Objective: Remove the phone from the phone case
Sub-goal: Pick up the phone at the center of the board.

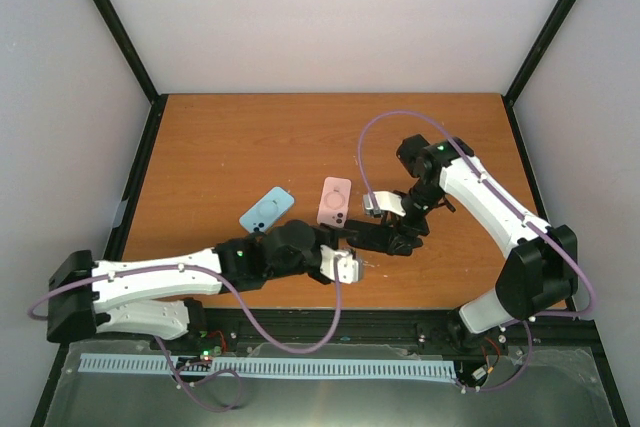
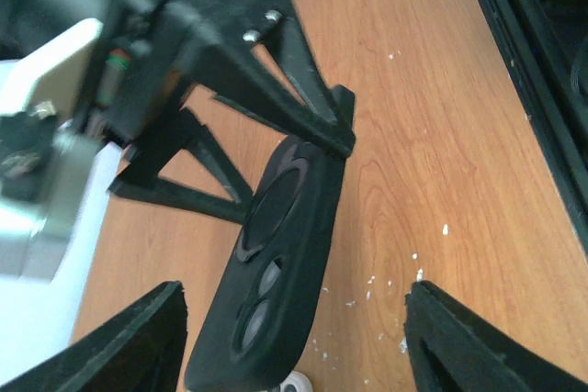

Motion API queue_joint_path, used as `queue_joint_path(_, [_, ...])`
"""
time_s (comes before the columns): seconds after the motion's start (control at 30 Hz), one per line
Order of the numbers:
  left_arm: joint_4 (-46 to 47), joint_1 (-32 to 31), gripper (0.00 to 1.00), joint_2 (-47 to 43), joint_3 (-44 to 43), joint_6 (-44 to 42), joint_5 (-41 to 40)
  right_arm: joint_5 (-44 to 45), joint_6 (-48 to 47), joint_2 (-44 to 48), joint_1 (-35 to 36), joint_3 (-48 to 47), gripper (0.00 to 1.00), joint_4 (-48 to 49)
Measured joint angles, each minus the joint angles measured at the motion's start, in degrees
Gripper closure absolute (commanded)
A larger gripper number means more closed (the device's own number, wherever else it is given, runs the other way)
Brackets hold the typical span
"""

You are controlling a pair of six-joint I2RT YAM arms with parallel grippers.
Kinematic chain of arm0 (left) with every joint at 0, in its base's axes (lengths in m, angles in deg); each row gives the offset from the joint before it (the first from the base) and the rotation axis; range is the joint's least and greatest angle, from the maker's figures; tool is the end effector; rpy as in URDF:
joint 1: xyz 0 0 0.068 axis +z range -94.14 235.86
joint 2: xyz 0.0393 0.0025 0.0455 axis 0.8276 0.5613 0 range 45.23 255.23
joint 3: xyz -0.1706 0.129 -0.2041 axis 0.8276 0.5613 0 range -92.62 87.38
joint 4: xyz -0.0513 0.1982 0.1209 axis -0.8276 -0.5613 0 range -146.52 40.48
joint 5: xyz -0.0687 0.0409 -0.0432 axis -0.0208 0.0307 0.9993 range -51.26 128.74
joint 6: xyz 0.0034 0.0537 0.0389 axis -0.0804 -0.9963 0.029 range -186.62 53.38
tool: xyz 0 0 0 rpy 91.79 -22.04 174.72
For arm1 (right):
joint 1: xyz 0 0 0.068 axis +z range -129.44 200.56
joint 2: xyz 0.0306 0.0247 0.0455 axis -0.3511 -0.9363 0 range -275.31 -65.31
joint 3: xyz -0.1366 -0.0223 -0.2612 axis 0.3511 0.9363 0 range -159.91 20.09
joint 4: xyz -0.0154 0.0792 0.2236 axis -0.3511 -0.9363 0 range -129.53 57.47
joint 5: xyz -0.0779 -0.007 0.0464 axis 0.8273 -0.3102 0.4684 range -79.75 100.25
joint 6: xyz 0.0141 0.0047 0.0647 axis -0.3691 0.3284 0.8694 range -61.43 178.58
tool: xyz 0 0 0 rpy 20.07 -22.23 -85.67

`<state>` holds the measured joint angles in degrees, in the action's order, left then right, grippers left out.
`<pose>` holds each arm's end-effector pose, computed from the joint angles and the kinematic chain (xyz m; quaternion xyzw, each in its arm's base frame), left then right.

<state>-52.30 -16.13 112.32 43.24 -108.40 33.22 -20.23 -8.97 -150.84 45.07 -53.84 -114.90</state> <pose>0.0814 -0.2338 0.2932 0.6944 0.4836 -0.0990 0.5235 0.1859 0.1139 0.2957 -0.6877 0.6760 0.2567 0.0652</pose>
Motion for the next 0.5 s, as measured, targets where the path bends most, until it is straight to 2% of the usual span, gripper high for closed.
queue_joint_path(0.2, [4.6,-1.2,0.59,2.5,3.3,-9.8,-5.4,-0.1,0.3,-0.1,2.1,0.0,0.56,-1.3])
queue_joint_path(0.37, [7.9,-1.3,0.82,2.5,3.7,-14.7,-6.5,-0.5,0.5,-0.2,2.6,0.0,0.55,-2.2])
queue_joint_path(0.43, [9.2,-1.3,0.89,2.5,4.3,-16.7,-6.7,-0.7,0.8,-0.3,2.6,0.0,0.50,-2.3])
queue_joint_path(0.5, [9.1,-1.6,0.93,2.5,5.2,-18.8,-6.6,-0.9,1.4,-0.4,2.6,-0.1,0.37,-2.9])
